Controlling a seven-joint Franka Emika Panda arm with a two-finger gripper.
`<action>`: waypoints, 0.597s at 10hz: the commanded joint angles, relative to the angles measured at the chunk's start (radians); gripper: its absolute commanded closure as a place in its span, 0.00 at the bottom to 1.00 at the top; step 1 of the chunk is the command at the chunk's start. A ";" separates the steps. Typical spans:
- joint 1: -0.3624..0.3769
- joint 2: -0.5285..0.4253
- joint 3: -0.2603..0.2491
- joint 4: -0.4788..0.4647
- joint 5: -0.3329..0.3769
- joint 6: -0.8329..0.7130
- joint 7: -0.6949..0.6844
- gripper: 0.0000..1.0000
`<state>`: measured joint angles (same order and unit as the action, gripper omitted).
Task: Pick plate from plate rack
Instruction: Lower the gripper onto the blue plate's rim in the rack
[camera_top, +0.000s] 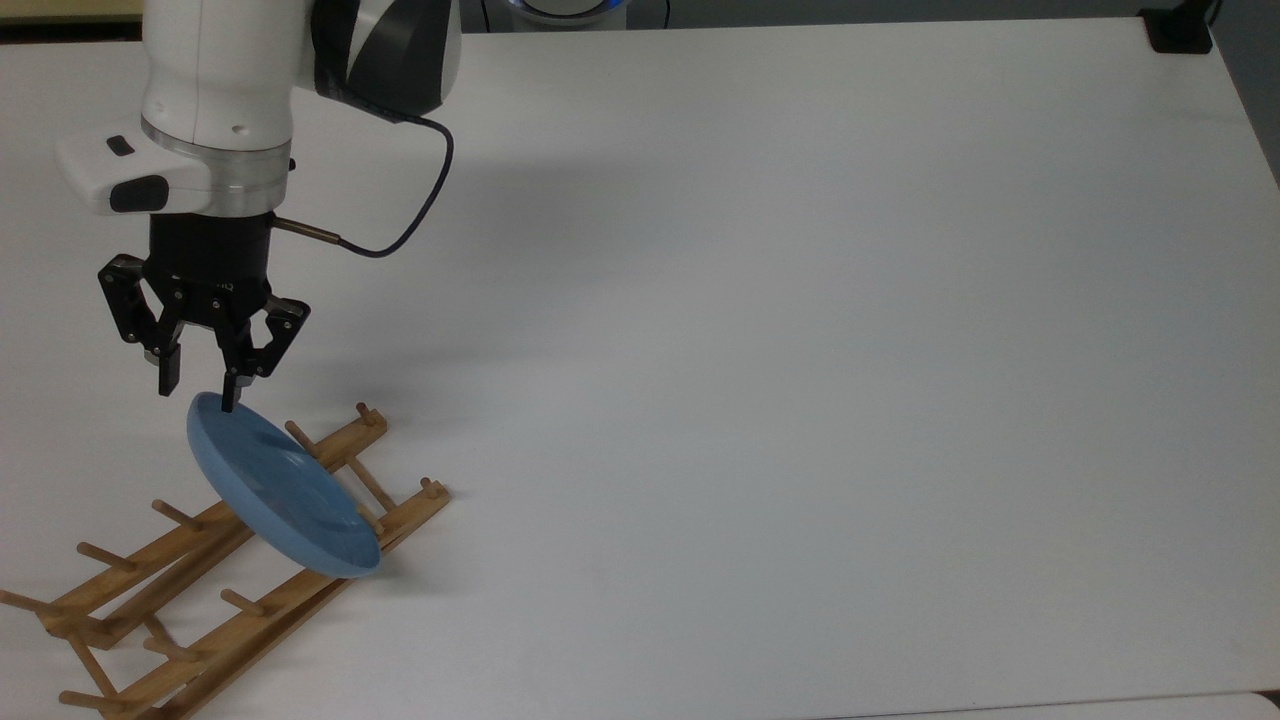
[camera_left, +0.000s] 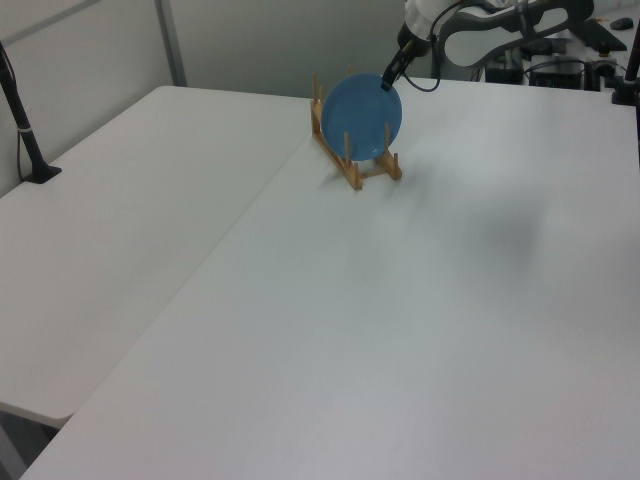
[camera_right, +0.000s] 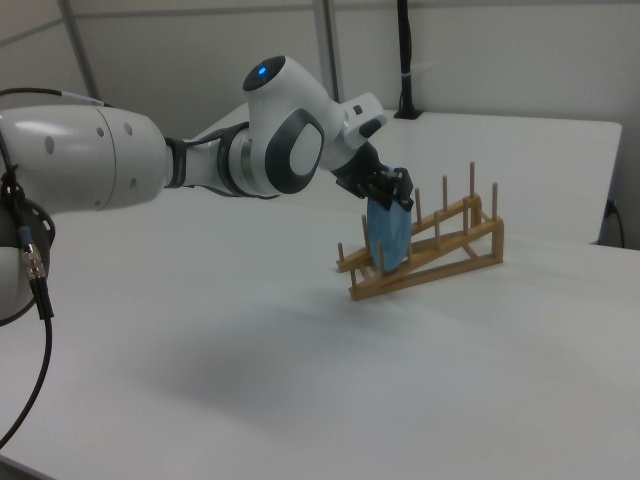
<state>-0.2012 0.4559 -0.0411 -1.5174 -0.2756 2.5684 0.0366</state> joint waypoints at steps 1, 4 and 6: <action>0.009 0.020 -0.014 0.011 -0.023 0.042 0.026 0.66; 0.002 0.027 -0.022 0.011 -0.027 0.074 0.023 0.74; -0.001 0.026 -0.023 0.011 -0.027 0.076 0.017 0.96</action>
<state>-0.2043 0.4745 -0.0548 -1.5174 -0.2770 2.6218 0.0372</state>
